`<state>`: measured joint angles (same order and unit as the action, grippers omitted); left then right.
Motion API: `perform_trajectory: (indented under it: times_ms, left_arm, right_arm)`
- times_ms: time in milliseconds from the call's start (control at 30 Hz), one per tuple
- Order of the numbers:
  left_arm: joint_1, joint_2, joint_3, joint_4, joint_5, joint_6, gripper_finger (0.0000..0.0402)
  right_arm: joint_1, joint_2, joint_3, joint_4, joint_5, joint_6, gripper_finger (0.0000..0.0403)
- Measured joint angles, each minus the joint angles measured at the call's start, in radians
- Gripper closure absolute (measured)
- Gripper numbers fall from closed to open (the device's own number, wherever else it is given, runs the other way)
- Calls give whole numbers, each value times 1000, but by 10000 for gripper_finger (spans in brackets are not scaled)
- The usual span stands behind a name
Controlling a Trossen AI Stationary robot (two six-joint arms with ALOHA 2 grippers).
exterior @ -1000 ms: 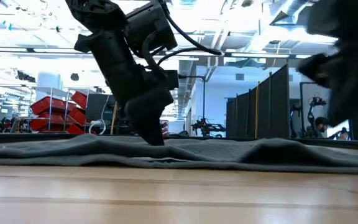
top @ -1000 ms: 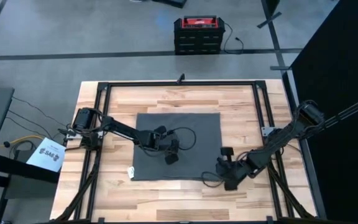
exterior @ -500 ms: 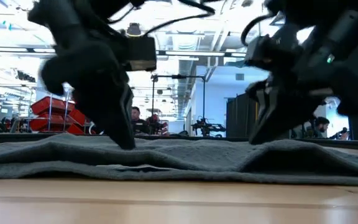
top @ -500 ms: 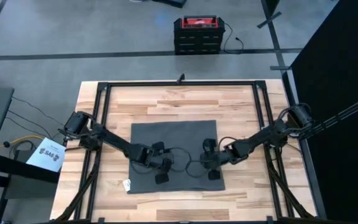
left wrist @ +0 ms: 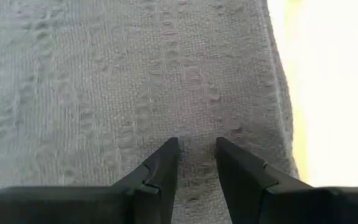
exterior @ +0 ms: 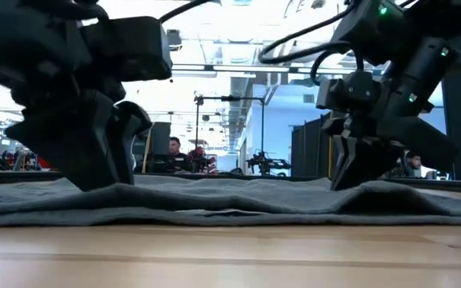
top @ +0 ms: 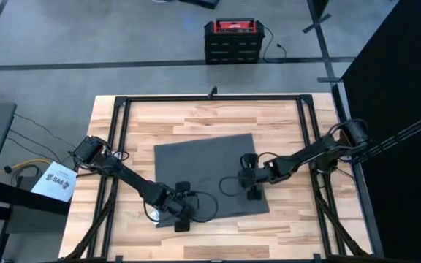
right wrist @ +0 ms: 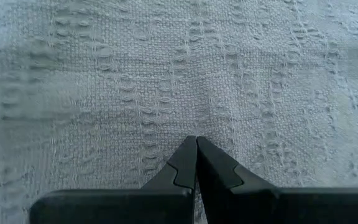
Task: Roll towel
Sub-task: Fold the gray towel
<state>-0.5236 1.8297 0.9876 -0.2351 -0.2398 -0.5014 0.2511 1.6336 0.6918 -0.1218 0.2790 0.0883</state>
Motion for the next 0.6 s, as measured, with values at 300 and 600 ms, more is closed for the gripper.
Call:
perform_trajectory:
  times_ms: [300, 600]
  left_arm:
    - [20, -1, -11, 37, -2, 17, 306]
    - [25, -1, -11, 42, -5, 15, 306]
  right_arm:
    - [91, -45, -1, 215, -52, 6, 403]
    - [256, 97, -1, 305, -72, 164, 403]
